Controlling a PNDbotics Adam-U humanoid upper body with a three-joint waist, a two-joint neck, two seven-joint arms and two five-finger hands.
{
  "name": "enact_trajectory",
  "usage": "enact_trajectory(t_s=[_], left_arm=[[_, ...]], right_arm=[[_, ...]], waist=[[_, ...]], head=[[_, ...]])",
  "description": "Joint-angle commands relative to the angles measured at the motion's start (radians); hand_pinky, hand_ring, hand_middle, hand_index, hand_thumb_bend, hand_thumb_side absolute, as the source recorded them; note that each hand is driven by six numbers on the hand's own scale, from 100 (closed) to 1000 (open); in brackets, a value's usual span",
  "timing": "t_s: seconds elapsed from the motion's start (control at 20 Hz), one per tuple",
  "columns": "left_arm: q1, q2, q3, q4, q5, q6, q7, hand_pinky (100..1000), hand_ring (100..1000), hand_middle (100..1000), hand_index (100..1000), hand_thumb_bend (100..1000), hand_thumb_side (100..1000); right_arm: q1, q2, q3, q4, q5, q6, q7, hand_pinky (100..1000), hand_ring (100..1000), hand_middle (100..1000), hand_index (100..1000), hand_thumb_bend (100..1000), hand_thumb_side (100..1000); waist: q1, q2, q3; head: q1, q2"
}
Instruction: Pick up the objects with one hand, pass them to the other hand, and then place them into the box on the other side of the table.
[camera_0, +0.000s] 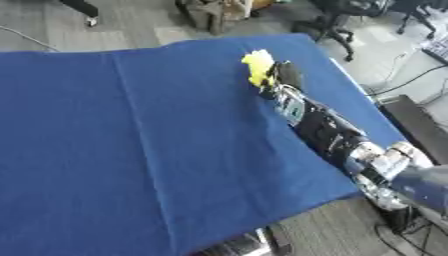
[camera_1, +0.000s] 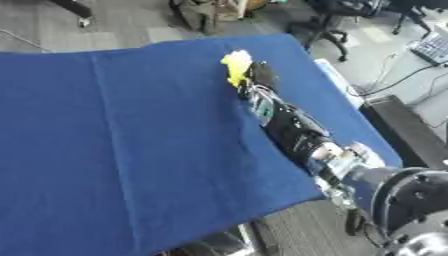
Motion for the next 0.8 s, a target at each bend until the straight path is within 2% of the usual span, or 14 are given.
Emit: enact_trajectory(t_s=[0.05,0.1,0.15,0.2,0.25,0.3,0.35,0.4,0.55,0.8], left_arm=[[-0.015,0.008,0.003,-0.018,0.002,0.001,0.004,917,630,596,792,140,911],[-0.014,0.008,0.003,-0.017,0.002,0.001,0.004,917,630,596,792,140,911],[-0.014,0.007,0.004,-0.016,0.002,0.001,0.004,917,629,596,792,140,911],[-0.013,0.006,0.004,-0.015,0.002,0.001,0.005,917,629,596,792,140,911],[-0.013,0.006,0.004,-0.015,0.001,0.0,0.005,917,629,596,793,140,911],[-0.012,0.005,0.004,-0.014,0.001,0.0,0.006,917,629,596,793,140,911],[-0.012,0.005,0.005,-0.013,0.001,0.0,0.006,917,629,597,793,140,911],[-0.012,0.006,0.005,-0.013,0.0,0.0,0.006,917,629,596,793,140,911],[-0.012,0.007,0.004,-0.012,-0.001,-0.001,0.006,917,629,597,794,140,913],[-0.018,0.011,-0.001,-0.016,-0.003,0.0,0.001,914,629,597,794,136,914]], right_arm=[[-0.01,-0.026,-0.005,-0.022,-0.014,-0.005,-0.037,591,665,293,194,100,100],[-0.01,-0.026,-0.005,-0.026,-0.017,-0.008,-0.046,592,666,299,198,100,100],[-0.011,-0.027,-0.005,-0.03,-0.021,-0.01,-0.054,612,705,432,334,100,100],[-0.012,-0.028,-0.006,-0.035,-0.024,-0.014,-0.063,617,716,460,363,100,100],[-0.012,-0.029,-0.008,-0.04,-0.027,-0.016,-0.074,634,750,543,499,100,170],[-0.013,-0.029,-0.011,-0.045,-0.033,-0.018,-0.089,644,770,587,593,100,268],[-0.013,-0.029,-0.015,-0.051,-0.042,-0.019,-0.106,654,787,625,663,100,347],[-0.014,-0.029,-0.02,-0.056,-0.056,-0.02,-0.121,671,814,687,713,100,473],[-0.019,-0.025,-0.031,-0.057,-0.135,-0.012,-0.149,699,852,764,769,100,640],[-0.031,-0.024,-0.029,-0.03,-0.23,0.05,-0.181,706,858,783,802,100,719]], waist=[[0.006,-0.01,-0.002],[0.006,-0.011,-0.003],[0.007,-0.012,-0.003],[0.007,-0.013,-0.004],[0.007,-0.013,-0.005],[0.007,-0.014,-0.005],[0.007,-0.014,-0.006],[0.007,-0.014,-0.006],[0.007,-0.013,-0.007],[0.002,-0.01,0.001]], head=[[-0.005,-0.003],[-0.006,-0.003],[-0.006,-0.003],[-0.006,-0.003],[-0.007,-0.003],[-0.007,-0.003],[-0.007,-0.003],[-0.008,-0.003],[-0.009,-0.003],[-0.019,-0.003]])
